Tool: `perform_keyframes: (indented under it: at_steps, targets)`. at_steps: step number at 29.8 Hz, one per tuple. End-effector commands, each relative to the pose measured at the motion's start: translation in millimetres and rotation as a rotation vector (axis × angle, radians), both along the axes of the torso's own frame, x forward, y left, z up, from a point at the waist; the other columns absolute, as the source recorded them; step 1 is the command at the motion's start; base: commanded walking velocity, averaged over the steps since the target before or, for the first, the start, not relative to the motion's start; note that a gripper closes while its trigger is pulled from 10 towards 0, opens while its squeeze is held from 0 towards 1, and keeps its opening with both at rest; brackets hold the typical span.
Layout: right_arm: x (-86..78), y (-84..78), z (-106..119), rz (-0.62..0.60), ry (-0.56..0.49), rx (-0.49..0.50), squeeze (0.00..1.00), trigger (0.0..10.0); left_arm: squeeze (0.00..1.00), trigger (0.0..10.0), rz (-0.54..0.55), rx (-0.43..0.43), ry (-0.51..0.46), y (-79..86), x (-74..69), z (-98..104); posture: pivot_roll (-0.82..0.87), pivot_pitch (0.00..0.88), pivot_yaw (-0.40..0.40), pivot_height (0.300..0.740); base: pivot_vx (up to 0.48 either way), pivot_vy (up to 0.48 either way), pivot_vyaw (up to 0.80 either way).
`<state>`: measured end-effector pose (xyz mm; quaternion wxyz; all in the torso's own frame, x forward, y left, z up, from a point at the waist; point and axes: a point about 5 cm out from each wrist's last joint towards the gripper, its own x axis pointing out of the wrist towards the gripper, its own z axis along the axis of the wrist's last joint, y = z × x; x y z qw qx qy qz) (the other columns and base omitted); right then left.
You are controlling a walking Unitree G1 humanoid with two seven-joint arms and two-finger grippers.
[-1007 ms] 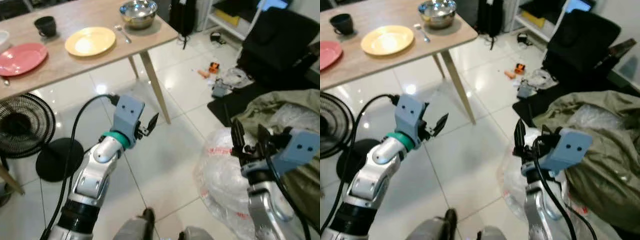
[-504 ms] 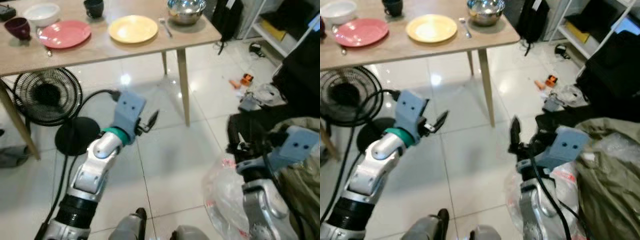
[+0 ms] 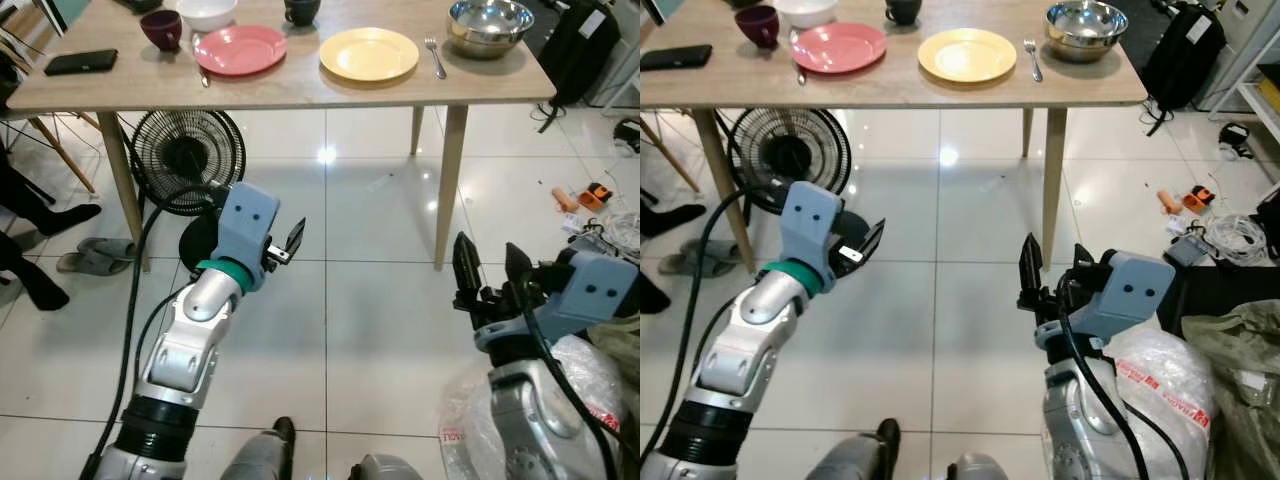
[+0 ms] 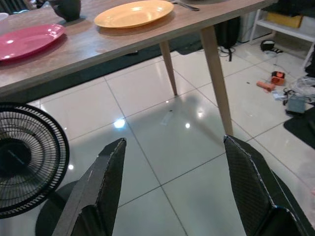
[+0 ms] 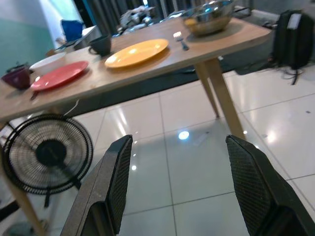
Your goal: Setting the table
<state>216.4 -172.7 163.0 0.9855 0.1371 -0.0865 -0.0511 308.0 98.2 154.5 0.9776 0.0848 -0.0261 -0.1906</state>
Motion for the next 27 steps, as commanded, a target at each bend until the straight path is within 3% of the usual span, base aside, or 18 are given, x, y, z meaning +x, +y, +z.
perform_keyframes:
  at_steps: [1,17,24,27]
  targets:
    - [0.4,-1.2,-2.7,-0.012,0.012,0.01,0.0,10.0,0.0,10.0,0.038,0.017,0.003,5.7,2.2,-2.9,-0.04,0.0,0.063,0.74,0.461,0.0,0.0]
    - [1.5,-13.4,-1.1,0.011,-0.002,-0.019,0.0,10.0,0.0,10.0,0.064,0.015,-0.021,4.9,6.9,2.0,-0.03,0.0,0.064,0.74,0.43,0.0,0.0]
    - [7.2,-12.9,-2.5,0.047,0.012,-0.103,0.0,10.0,0.0,10.0,0.079,0.03,-0.05,6.2,7.6,4.5,-0.02,0.0,0.059,0.74,0.366,0.0,0.0]
    - [13.8,-24.1,-1.8,0.016,0.023,-0.189,0.0,10.0,0.0,10.0,0.093,0.054,-0.102,8.8,7.1,6.9,0.0,0.0,0.041,0.74,0.084,0.0,0.0]
